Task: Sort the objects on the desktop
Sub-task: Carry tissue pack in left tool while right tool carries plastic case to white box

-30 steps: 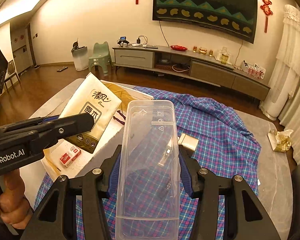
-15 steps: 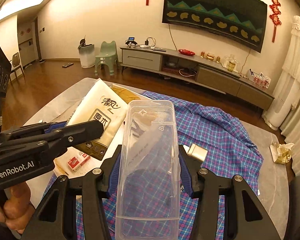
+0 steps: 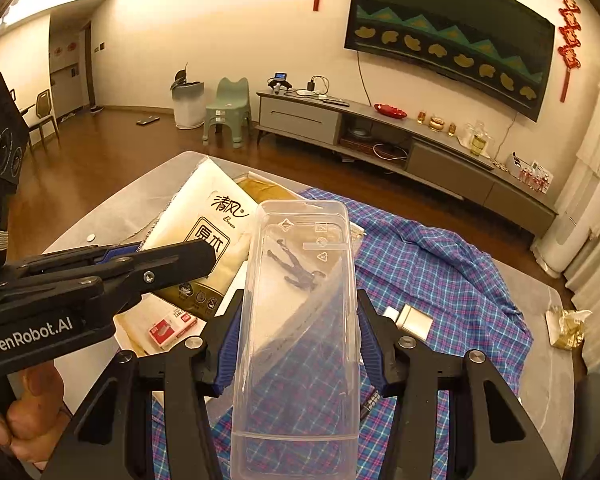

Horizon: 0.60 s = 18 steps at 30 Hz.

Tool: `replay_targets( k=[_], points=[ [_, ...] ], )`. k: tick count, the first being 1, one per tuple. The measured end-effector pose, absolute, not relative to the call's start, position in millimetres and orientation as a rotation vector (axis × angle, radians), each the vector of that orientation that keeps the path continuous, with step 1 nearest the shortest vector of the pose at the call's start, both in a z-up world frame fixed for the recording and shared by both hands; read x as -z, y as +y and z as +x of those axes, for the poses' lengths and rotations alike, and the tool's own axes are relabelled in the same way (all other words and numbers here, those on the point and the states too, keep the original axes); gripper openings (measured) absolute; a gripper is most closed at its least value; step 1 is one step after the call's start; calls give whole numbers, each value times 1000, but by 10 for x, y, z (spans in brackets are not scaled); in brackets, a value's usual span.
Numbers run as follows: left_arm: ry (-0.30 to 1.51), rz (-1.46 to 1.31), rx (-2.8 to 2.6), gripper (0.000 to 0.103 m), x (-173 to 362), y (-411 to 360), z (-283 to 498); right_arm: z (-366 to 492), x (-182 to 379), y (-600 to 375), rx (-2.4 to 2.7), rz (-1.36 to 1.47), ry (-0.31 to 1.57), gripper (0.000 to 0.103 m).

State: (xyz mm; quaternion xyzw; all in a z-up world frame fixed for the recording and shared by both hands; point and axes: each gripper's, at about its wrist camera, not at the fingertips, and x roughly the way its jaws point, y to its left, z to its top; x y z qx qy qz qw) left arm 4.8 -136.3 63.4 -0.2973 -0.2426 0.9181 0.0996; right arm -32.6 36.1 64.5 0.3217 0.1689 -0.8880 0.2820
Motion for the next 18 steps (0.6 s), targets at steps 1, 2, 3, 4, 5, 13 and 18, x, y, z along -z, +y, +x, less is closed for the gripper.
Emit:
replay_targets(
  k=[1, 2, 3, 4, 5, 13, 18],
  points=[
    [-728, -881, -2712, 23, -629, -1383, 47, -326, -643, 343, 2375, 864, 452, 53],
    [-739, -883, -2710, 23, -621, -1408, 46, -331, -643, 324, 2372, 866, 451, 53],
    [-750, -885, -2707, 23, -615, -1435, 45, -338, -641, 301, 2365, 870, 451, 53],
    [-760, -886, -2705, 23, -611, -1458, 47, -352, -643, 293, 2361, 872, 450, 53],
    [-769, -887, -2705, 23, -603, -1485, 49, -359, -642, 263, 2353, 876, 447, 53],
    [-832, -908, -2718, 23, -546, -1683, 67, -452, -632, 137, 2301, 920, 394, 53],
    [-871, -928, -2718, 23, -498, -1788, 55, -470, -581, 16, 2281, 923, 405, 53]
  ],
)
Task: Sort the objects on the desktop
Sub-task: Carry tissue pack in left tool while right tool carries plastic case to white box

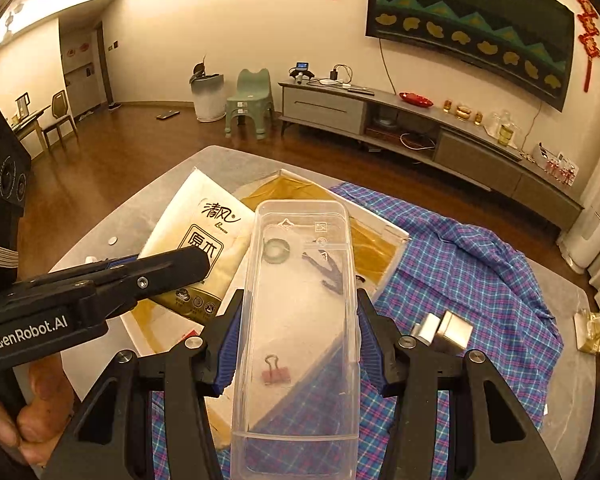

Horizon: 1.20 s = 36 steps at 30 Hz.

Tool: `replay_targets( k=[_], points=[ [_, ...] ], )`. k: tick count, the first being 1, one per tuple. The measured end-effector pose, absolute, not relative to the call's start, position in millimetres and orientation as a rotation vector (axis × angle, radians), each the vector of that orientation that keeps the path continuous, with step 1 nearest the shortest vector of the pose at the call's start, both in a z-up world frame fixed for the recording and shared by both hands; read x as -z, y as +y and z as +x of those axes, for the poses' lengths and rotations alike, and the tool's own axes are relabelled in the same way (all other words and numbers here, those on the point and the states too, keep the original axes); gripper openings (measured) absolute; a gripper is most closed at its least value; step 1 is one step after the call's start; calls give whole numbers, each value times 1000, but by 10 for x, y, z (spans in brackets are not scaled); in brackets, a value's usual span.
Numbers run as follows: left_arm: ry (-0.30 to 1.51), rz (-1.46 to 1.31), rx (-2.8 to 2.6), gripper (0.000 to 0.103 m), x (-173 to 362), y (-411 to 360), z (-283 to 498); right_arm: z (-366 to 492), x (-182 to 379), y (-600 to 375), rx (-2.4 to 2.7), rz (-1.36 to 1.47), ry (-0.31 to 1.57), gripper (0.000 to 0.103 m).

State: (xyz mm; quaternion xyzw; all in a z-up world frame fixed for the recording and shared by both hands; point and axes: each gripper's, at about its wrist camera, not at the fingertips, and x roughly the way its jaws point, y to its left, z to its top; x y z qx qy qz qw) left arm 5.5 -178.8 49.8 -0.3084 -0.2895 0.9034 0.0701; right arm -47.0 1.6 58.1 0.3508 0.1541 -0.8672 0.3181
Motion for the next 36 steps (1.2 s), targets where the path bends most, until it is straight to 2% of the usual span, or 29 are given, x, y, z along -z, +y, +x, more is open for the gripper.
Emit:
replay_targets(
  k=[17, 36],
  points=[
    [-960, -1019, -2738, 23, -295, -2023, -11, -606, -471, -298, 2225, 945, 424, 53],
    [-1108, -1153, -2716, 23, -32, -2245, -167, -1040, -180, -388, 2133, 1064, 309, 53]
  ],
)
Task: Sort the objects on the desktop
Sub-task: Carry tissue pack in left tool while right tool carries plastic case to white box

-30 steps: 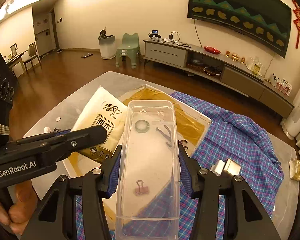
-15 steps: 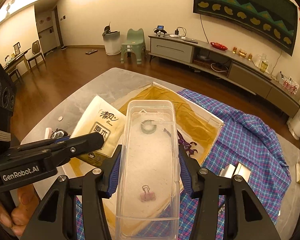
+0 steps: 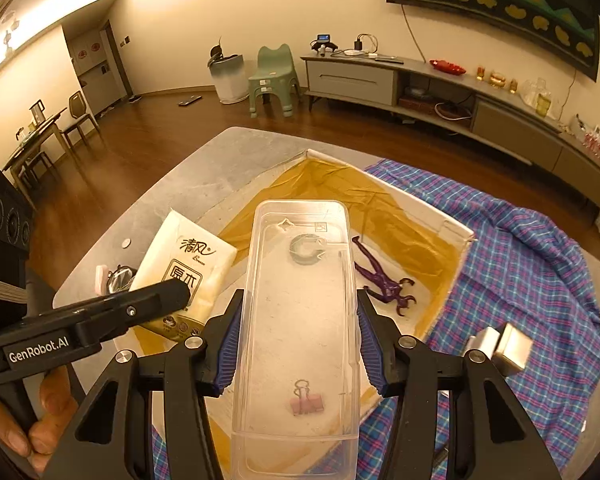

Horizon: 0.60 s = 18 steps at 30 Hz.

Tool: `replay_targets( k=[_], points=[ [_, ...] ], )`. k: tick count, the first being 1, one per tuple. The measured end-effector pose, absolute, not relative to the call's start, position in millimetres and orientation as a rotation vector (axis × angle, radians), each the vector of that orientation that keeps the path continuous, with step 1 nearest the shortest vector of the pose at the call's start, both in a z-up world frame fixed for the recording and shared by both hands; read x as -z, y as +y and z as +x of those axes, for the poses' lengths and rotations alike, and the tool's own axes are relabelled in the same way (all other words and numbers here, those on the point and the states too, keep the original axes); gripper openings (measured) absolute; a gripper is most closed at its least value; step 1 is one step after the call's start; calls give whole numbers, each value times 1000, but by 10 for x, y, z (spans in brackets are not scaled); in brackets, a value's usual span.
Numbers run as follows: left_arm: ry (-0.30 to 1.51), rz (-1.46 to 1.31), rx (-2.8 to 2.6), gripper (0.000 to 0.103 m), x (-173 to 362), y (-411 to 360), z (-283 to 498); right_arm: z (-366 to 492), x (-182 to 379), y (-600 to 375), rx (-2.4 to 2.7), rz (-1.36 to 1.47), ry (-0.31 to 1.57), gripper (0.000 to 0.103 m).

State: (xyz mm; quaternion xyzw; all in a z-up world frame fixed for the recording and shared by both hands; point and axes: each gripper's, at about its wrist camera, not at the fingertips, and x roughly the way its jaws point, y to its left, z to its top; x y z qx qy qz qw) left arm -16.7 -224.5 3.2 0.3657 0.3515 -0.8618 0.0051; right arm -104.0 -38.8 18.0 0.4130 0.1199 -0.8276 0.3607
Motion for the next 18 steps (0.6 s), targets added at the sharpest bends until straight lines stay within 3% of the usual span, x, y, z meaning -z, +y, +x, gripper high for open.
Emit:
replay_targets(
  k=[10, 18],
  points=[
    [1073, 1205, 2614, 23, 110, -2246, -266, -1215, 54, -608, 2075, 1113, 365, 53],
    [924, 1185, 2597, 23, 72, -2202, -363, -1392, 214, -706, 2042, 1173, 384, 53]
  ],
)
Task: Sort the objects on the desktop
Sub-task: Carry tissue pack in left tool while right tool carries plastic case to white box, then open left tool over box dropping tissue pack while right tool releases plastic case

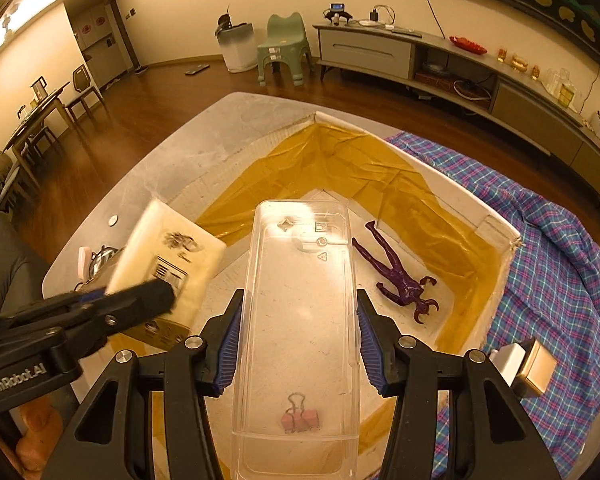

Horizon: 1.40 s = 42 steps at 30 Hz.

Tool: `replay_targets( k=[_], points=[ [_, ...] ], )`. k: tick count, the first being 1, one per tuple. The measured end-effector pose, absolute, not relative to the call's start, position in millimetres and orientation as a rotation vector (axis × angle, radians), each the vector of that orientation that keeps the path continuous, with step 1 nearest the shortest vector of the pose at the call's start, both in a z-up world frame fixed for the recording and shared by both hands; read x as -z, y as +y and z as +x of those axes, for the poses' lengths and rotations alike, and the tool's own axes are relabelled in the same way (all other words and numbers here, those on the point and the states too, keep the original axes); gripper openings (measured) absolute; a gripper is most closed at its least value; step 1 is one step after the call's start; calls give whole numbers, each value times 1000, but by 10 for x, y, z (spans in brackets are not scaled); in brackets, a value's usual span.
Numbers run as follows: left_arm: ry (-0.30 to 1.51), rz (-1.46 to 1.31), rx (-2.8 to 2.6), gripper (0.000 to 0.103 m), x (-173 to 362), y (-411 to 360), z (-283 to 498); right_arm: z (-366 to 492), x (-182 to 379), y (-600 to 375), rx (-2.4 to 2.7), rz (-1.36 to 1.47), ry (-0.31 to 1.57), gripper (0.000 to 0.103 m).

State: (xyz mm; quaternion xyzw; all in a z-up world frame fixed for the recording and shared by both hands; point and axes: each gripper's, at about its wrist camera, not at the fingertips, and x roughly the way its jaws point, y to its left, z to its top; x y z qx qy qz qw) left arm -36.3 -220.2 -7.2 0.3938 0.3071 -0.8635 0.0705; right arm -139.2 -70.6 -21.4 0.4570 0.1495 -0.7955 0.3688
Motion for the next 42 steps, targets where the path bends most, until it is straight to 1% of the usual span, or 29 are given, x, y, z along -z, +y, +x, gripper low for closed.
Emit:
replay_targets(
  k=[3, 7, 11, 17, 26, 28, 29, 30, 33, 35, 42],
  points=[
    [905, 1201, 2592, 23, 88, -2200, -435, -1495, 272, -728, 2028, 1211, 371, 53],
    [937, 1228, 2570, 23, 111, -2272, -537, -1680, 373, -747, 2002, 1287, 331, 53],
    [932, 1232, 2551, 23, 125, -2370, -602, -1836, 467, -757, 1984, 1349, 297, 53],
    [949, 1370, 2509, 23, 288, -2314, -767, -1945, 579, -821, 1935, 1405, 291, 53],
    [899, 1444, 2474, 24, 373, -2190, -866, -1983, 666, -941, 1922, 1426, 382, 53],
    [902, 1448, 2456, 27, 391, -2197, -870, -1995, 670, -953, 1922, 1430, 392, 53],
    [907, 1453, 2450, 32, 401, -2206, -872, -2001, 669, -946, 1932, 1430, 397, 53],
    [910, 1457, 2450, 34, 408, -2216, -881, -2003, 672, -945, 1936, 1431, 401, 53],
    [917, 1474, 2456, 38, 425, -2214, -876, -2002, 675, -915, 1949, 1431, 411, 55],
    [908, 1476, 2459, 38, 417, -2199, -858, -1999, 672, -884, 1951, 1430, 410, 61],
    [881, 1470, 2490, 39, 335, -2152, -777, -1857, 544, -792, 1965, 1383, 441, 62]
  ],
)
